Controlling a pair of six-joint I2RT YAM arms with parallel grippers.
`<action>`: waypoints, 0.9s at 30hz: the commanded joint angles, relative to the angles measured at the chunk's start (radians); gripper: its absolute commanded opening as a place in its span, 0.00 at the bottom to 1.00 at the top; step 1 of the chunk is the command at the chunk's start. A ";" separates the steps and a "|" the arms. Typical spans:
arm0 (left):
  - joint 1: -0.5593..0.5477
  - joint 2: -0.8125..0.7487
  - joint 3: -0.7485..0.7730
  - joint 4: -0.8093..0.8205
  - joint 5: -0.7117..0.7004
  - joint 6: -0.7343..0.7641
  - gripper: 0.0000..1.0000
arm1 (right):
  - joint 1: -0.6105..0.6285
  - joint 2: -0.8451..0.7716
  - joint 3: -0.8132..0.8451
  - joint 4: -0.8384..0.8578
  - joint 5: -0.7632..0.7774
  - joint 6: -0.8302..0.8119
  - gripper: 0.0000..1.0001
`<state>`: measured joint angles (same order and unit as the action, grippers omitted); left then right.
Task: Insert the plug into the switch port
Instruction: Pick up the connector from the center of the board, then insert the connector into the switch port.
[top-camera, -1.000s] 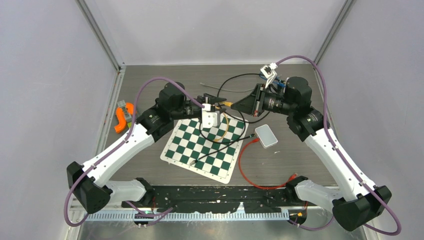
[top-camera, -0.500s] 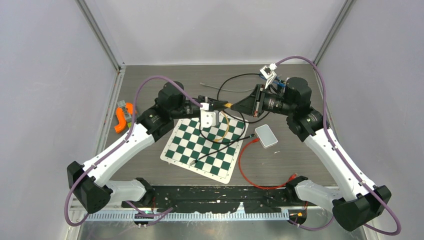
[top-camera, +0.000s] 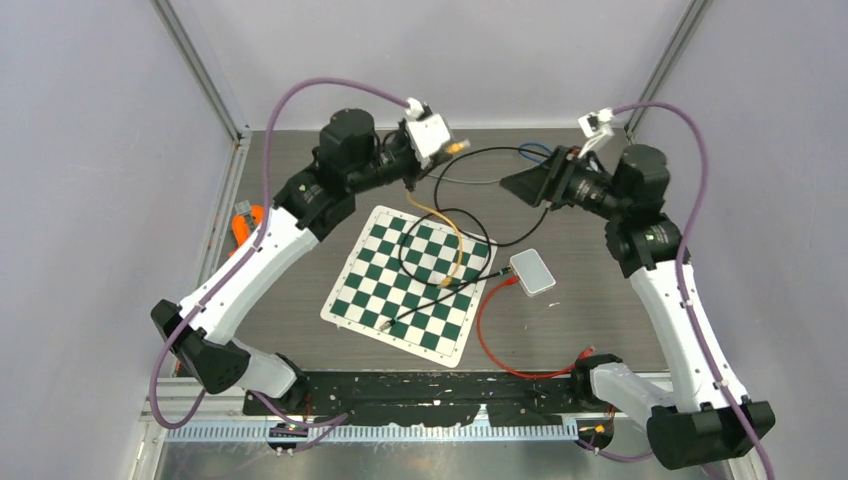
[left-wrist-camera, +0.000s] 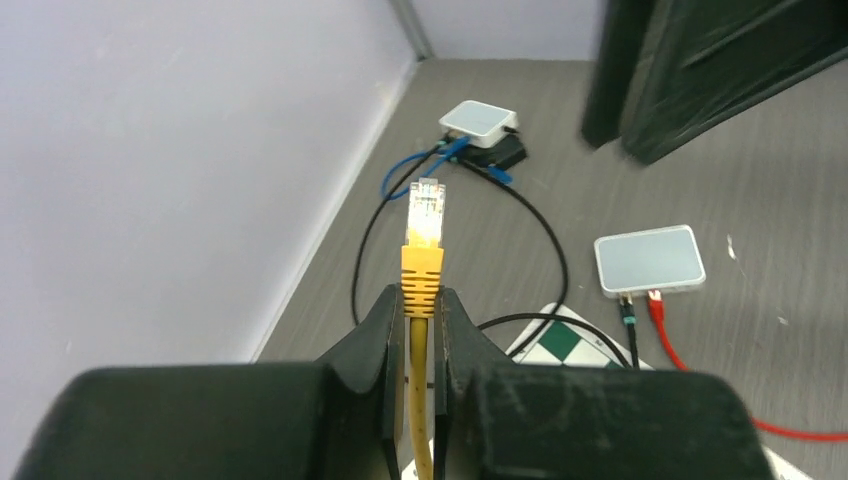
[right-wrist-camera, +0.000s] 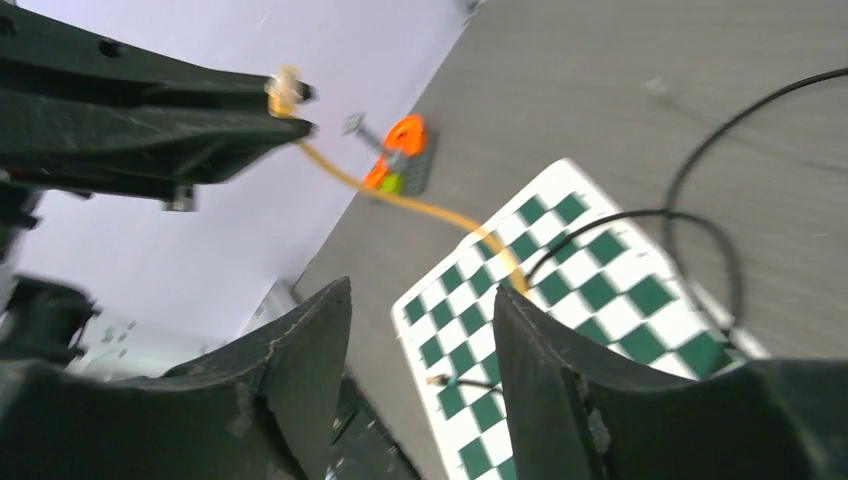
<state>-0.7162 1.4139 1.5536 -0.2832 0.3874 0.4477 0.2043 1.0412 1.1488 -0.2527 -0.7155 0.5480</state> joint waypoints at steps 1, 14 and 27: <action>0.075 0.020 0.156 -0.169 -0.118 -0.261 0.00 | -0.125 -0.093 0.049 -0.015 0.029 -0.060 0.64; 0.082 0.023 0.118 -0.212 -0.043 -0.533 0.00 | -0.325 0.043 0.000 -0.191 0.134 -0.316 0.70; -0.227 0.224 -0.222 0.112 -0.163 -0.592 0.00 | -0.339 0.365 -0.072 -0.312 0.321 -0.455 0.70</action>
<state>-0.8932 1.6360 1.3273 -0.3218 0.2340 -0.1047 -0.1246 1.3388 1.0874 -0.5285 -0.4610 0.1577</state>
